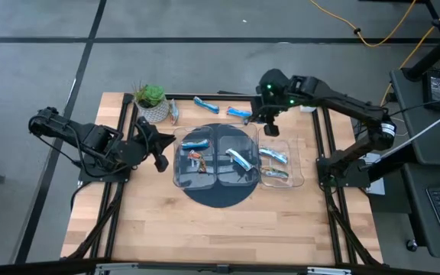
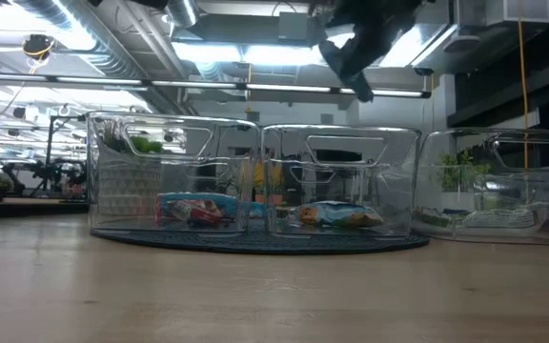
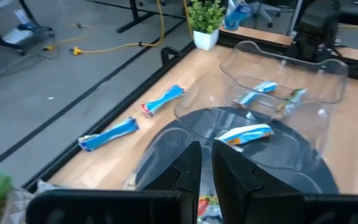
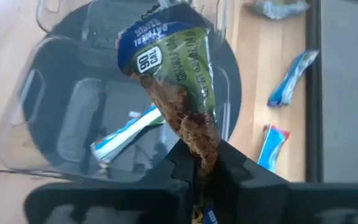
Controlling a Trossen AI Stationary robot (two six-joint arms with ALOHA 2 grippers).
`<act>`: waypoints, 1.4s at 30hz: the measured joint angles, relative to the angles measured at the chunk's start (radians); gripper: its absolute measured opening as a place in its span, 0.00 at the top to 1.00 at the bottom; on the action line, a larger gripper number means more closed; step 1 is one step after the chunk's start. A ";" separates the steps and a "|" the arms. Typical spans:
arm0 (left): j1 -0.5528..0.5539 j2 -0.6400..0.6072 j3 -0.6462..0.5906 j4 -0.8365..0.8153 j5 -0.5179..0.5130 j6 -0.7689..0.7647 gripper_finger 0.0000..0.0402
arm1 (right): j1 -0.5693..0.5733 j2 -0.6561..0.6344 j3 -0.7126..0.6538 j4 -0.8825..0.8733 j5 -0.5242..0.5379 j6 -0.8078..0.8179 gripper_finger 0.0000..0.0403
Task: Pick and place Granola Bars by type
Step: Put the blue granola bar into the center transparent bin
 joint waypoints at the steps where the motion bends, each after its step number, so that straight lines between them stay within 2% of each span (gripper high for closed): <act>1: 0.000 0.000 0.000 -0.004 -0.012 0.000 0.92 | 0.000 0.000 -0.013 0.022 0.000 -0.021 0.92; 8: 0.000 0.000 0.000 -0.037 -0.045 0.003 0.92 | 0.000 0.000 -0.045 0.108 0.001 -0.137 0.95; 14: 0.000 0.000 0.000 -0.074 -0.045 0.003 0.92 | -0.002 0.000 -0.045 0.177 0.000 -0.155 0.90; 21: 0.000 0.000 0.000 -0.084 -0.061 0.003 0.92 | -0.003 0.000 -0.045 0.204 -0.001 -0.204 0.95; 28: 0.000 0.000 0.000 -0.084 -0.061 0.003 0.92 | -0.003 0.000 -0.045 0.229 -0.009 -0.203 0.90; 33: 0.000 0.000 0.000 -0.084 -0.060 0.004 0.92 | 0.000 0.001 -0.045 0.239 -0.113 -0.187 0.95; 39: 0.000 0.000 0.000 -0.102 -0.060 0.004 0.92 | 0.033 0.047 -0.045 0.251 -0.151 -0.089 0.95; 42: 0.000 0.000 0.000 -0.105 -0.060 0.004 0.92 | 0.048 0.082 -0.045 0.223 -0.148 -0.031 0.92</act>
